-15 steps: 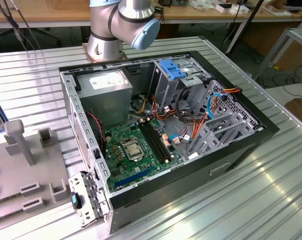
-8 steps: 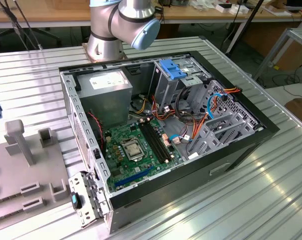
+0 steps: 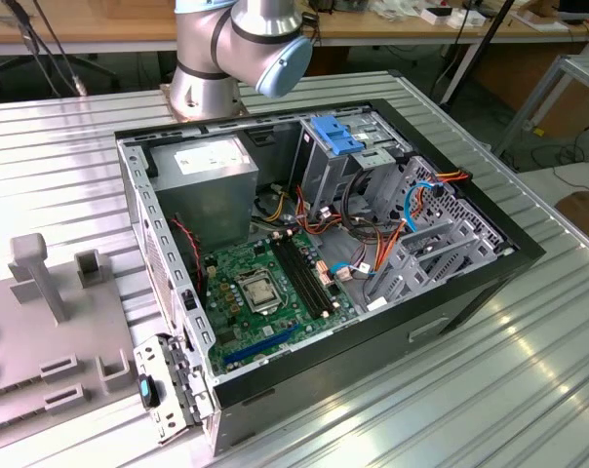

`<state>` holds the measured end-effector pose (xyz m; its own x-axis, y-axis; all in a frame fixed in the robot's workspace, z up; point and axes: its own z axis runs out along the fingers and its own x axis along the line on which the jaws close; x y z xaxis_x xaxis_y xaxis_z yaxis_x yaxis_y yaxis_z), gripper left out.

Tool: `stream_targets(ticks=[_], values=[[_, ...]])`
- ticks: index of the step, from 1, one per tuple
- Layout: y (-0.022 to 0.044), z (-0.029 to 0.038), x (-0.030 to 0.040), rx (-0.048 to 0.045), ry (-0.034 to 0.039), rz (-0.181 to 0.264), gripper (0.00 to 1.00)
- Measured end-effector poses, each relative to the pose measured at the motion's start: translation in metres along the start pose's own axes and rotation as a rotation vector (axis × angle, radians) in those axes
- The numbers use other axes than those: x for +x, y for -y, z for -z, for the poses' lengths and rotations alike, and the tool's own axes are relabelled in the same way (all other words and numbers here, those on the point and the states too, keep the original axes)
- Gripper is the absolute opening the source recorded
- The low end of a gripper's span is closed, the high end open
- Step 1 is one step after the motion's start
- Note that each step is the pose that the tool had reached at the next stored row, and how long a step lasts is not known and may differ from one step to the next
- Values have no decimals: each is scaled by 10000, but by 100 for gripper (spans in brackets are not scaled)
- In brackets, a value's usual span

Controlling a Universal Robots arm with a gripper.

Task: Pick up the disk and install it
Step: 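Pick up the disk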

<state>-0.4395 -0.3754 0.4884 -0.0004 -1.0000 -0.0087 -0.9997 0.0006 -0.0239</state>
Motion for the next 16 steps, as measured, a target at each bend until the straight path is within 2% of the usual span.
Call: stream_targets(ticks=[2,6,9,10,13,16], values=[[2,77,-1,1,1,0,37],[6,289,-3,0,0,0,37],[12,519,-5,1,0,-1,37],[13,565,-5,0,0,0,37],[16,565,-6,2,1,-1,37],[103,563,-5,1,0,0,37]])
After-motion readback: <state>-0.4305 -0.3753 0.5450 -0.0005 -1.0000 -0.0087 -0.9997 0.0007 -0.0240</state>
